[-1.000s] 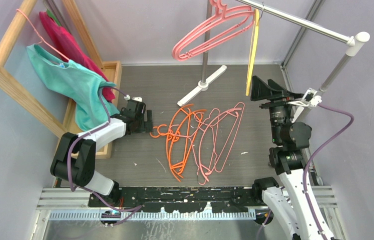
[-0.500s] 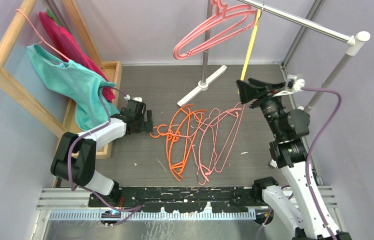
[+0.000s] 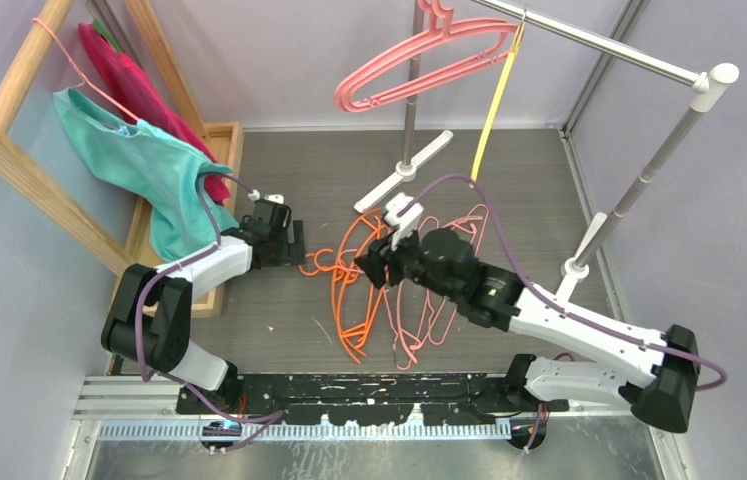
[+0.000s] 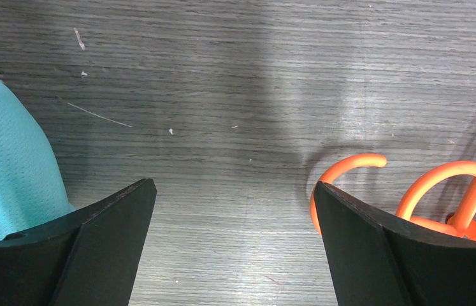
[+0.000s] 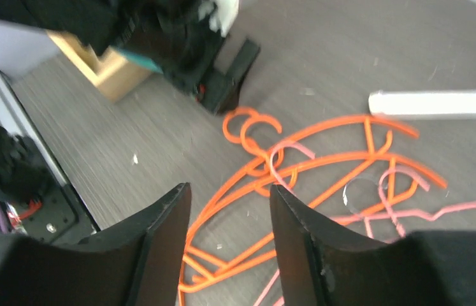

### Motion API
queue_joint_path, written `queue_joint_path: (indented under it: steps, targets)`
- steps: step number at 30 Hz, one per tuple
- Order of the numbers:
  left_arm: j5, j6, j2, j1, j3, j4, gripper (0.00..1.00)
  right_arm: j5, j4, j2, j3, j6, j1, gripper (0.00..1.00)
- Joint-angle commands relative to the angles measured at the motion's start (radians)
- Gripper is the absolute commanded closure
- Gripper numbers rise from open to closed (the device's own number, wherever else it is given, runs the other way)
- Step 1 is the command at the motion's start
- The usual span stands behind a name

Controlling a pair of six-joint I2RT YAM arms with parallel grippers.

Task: Organize the hangers

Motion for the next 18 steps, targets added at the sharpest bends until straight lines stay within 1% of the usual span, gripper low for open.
queue_joint_path:
  steps: [1,3,6,11,18]
  targets:
    - [-0.01,-0.006,-0.017,0.0,0.02,0.01,0.02,0.215,-0.077,0.046,-0.053,0.093,0.056,0.5]
    - [-0.007,-0.005,-0.014,0.0,0.02,0.012,0.02,0.269,-0.105,0.05,-0.101,0.169,0.056,0.56]
    - [-0.001,-0.007,-0.012,-0.001,0.021,0.014,0.02,0.294,-0.123,0.05,-0.172,0.261,0.056,0.59]
    - [0.003,-0.007,-0.016,-0.001,0.015,0.016,0.02,0.319,-0.103,0.093,-0.246,0.375,0.056,0.59]
    - [-0.001,-0.009,-0.043,0.0,0.0,0.014,0.02,0.374,-0.05,0.236,-0.275,0.522,0.038,0.6]
